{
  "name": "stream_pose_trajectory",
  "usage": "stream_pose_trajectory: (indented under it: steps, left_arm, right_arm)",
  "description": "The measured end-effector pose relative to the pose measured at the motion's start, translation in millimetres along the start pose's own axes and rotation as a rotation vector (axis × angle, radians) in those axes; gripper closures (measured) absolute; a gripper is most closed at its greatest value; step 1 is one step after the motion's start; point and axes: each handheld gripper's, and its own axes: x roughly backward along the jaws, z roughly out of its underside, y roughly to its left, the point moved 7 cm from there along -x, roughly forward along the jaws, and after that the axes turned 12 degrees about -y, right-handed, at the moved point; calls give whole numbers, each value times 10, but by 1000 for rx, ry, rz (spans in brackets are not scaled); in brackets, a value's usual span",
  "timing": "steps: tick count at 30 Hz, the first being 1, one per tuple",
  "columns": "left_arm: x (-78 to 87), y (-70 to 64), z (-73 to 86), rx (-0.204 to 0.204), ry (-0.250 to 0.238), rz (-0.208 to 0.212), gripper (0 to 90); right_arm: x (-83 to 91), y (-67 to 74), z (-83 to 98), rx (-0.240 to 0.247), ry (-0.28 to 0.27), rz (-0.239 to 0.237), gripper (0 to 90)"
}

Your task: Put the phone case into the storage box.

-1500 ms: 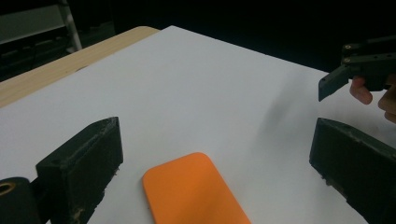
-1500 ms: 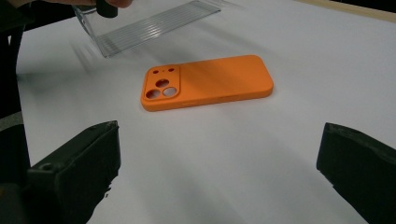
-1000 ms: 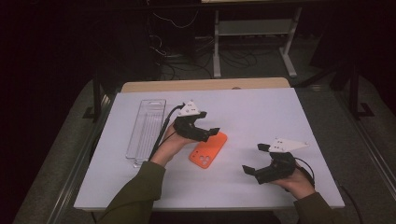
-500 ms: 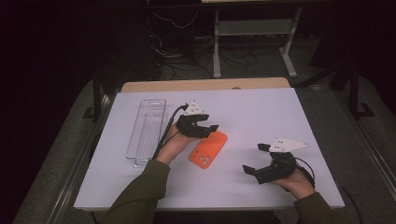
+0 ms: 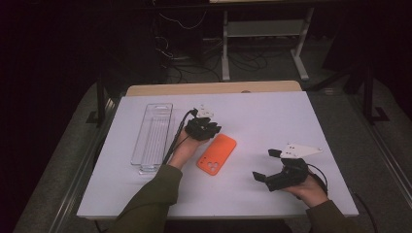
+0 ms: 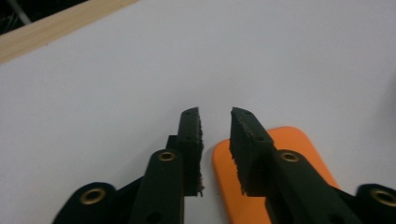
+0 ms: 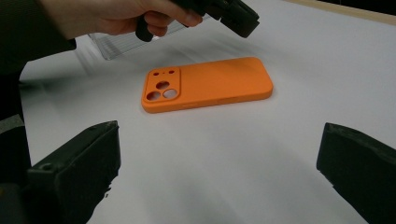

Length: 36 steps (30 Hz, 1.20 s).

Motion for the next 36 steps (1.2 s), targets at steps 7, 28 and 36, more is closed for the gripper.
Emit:
stream_pose_trajectory:
  steps: [7,28,36]
  left_arm:
    - [-78,71,116,18,40,-6,894]
    - [-188,21,292,22,119,13,898]
    - [-196,-118,292,27,133,86,899]
  right_arm:
    - [-3,-5,0,2,0,0,0]
    - [3,-6,-7,-2,-6,0,0]
    - [1,-3,-6,-3,-5,-1,0]
